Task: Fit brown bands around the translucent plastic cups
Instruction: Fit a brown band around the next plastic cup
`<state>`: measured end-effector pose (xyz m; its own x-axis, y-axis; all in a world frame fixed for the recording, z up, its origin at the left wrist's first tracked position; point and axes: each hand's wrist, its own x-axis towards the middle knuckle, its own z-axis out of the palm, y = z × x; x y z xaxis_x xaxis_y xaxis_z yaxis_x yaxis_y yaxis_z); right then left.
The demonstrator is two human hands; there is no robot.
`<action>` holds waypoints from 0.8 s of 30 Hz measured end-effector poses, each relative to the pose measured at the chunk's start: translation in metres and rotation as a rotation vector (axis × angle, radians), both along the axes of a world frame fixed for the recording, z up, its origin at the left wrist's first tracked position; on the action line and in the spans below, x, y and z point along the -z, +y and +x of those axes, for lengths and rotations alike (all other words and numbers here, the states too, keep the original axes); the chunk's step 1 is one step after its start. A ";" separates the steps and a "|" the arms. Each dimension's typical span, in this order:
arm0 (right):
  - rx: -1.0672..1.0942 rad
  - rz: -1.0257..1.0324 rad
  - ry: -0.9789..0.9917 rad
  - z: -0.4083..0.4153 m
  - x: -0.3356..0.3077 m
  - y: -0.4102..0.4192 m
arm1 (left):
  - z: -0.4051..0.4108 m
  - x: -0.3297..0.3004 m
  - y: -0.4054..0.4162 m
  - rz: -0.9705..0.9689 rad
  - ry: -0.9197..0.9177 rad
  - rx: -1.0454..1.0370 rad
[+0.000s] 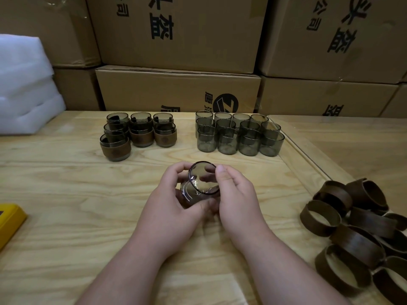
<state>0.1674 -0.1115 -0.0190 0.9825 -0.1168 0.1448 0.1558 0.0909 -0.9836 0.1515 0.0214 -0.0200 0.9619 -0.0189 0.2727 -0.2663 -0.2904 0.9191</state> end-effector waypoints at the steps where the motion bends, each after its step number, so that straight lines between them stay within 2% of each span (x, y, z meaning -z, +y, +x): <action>1: -0.008 0.001 0.000 0.000 0.000 0.000 | 0.000 0.000 0.000 -0.007 0.001 -0.011; 14: -0.204 -0.026 -0.106 -0.010 -0.006 -0.001 | 0.002 0.000 0.002 -0.076 0.039 -0.069; 18: -0.200 -0.073 -0.136 -0.010 -0.004 0.001 | 0.001 -0.001 0.002 -0.080 0.038 -0.081; 24: -0.188 -0.028 -0.115 -0.011 -0.006 0.000 | 0.001 -0.002 0.002 -0.102 0.072 -0.069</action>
